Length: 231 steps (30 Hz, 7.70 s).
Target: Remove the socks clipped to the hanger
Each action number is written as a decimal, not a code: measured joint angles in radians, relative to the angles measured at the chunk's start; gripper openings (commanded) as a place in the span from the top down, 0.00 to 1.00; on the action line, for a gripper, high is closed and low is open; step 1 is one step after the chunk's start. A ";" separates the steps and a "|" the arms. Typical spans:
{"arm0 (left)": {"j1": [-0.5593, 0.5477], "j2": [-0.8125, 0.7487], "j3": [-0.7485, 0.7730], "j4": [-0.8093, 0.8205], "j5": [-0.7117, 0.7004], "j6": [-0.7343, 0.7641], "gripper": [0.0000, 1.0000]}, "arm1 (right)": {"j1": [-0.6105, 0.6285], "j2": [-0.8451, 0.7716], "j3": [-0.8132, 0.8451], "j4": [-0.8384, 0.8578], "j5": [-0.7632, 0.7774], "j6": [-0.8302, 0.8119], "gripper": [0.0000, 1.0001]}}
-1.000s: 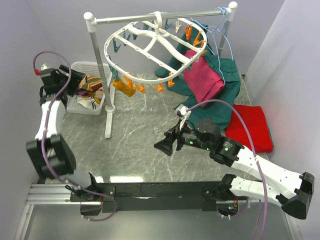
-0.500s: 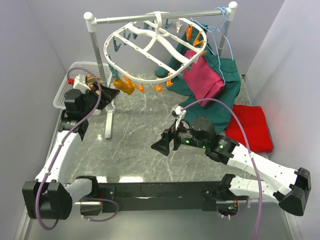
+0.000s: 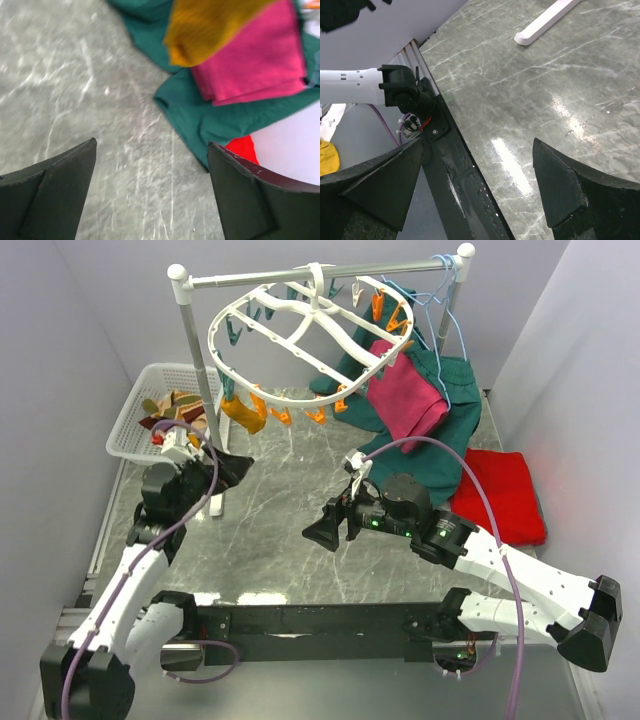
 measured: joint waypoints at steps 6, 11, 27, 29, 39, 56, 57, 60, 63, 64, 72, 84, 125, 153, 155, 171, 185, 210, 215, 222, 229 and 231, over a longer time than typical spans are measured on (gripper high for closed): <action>-0.007 -0.133 -0.065 0.190 -0.041 0.018 0.11 | 0.000 0.008 0.000 0.001 -0.001 0.005 0.04; -0.007 -0.126 -0.064 0.352 -0.063 0.019 0.22 | 0.000 0.010 0.000 0.002 -0.003 0.017 0.00; -0.012 0.091 0.035 0.557 -0.029 -0.027 0.36 | 0.000 -0.012 -0.003 0.002 -0.002 0.027 0.00; -0.016 0.108 0.058 0.561 -0.018 -0.029 0.43 | 0.000 -0.014 -0.003 0.003 -0.003 0.027 0.00; -0.032 0.185 0.092 0.589 0.011 -0.054 0.99 | 0.000 -0.014 -0.003 0.009 -0.004 0.027 0.00; -0.150 0.102 0.138 0.503 0.100 -0.135 0.99 | 0.000 0.017 0.060 -0.002 0.011 0.015 0.00; -0.163 0.095 0.138 0.499 0.109 -0.147 0.99 | 0.000 0.027 0.087 -0.006 0.016 0.009 0.00; -0.201 0.071 0.138 0.483 0.124 -0.178 0.99 | 0.000 0.049 0.162 -0.011 0.032 -0.012 0.00; -0.237 0.042 0.144 0.454 0.132 -0.195 0.99 | 0.000 0.066 0.235 -0.020 0.066 -0.040 0.00; -0.246 0.033 0.148 0.444 0.132 -0.196 0.99 | 0.000 0.072 0.258 -0.023 0.080 -0.050 0.00; -0.284 -0.016 0.181 0.382 0.140 -0.203 0.99 | -0.008 0.146 0.365 -0.039 0.158 -0.123 0.01; -0.295 -0.006 0.192 0.360 0.159 -0.233 0.99 | -0.065 0.208 0.378 -0.023 0.101 -0.154 0.47; -0.305 0.183 0.461 0.116 -0.070 -0.046 0.90 | -0.066 0.187 0.300 0.069 -0.005 -0.130 1.00; -0.322 -0.011 0.068 0.249 0.460 -0.055 0.07 | -0.068 -0.058 0.001 0.040 -0.296 -0.151 1.00; -0.337 -0.006 0.067 0.253 0.496 -0.054 0.08 | -0.068 -0.058 0.000 0.038 -0.336 -0.151 1.00; -0.456 0.107 0.098 0.212 0.609 0.006 0.99 | -0.068 -0.061 -0.001 0.014 -0.333 -0.162 0.83; -0.130 0.071 0.247 -0.251 -0.069 0.042 0.99 | -0.069 -0.079 -0.056 -0.036 -0.117 -0.158 0.00; 0.342 1.247 1.289 -0.346 -0.435 0.033 0.22 | -0.070 -0.378 -0.257 -0.042 -0.022 0.048 0.00; 0.358 1.370 1.432 -0.439 -0.402 0.053 0.03 | -0.070 -0.428 -0.276 -0.061 0.008 0.086 0.00; 0.375 1.087 1.026 -0.412 -0.413 0.000 0.04 | -0.070 -0.404 -0.305 -0.052 0.014 0.117 0.00; 0.299 0.529 0.459 -0.192 -0.336 -0.135 0.04 | -0.070 -0.277 -0.332 0.053 0.011 0.180 0.00; 0.220 0.414 0.313 -0.119 -0.303 -0.169 0.04 | -0.070 -0.256 -0.351 0.084 0.011 0.211 0.00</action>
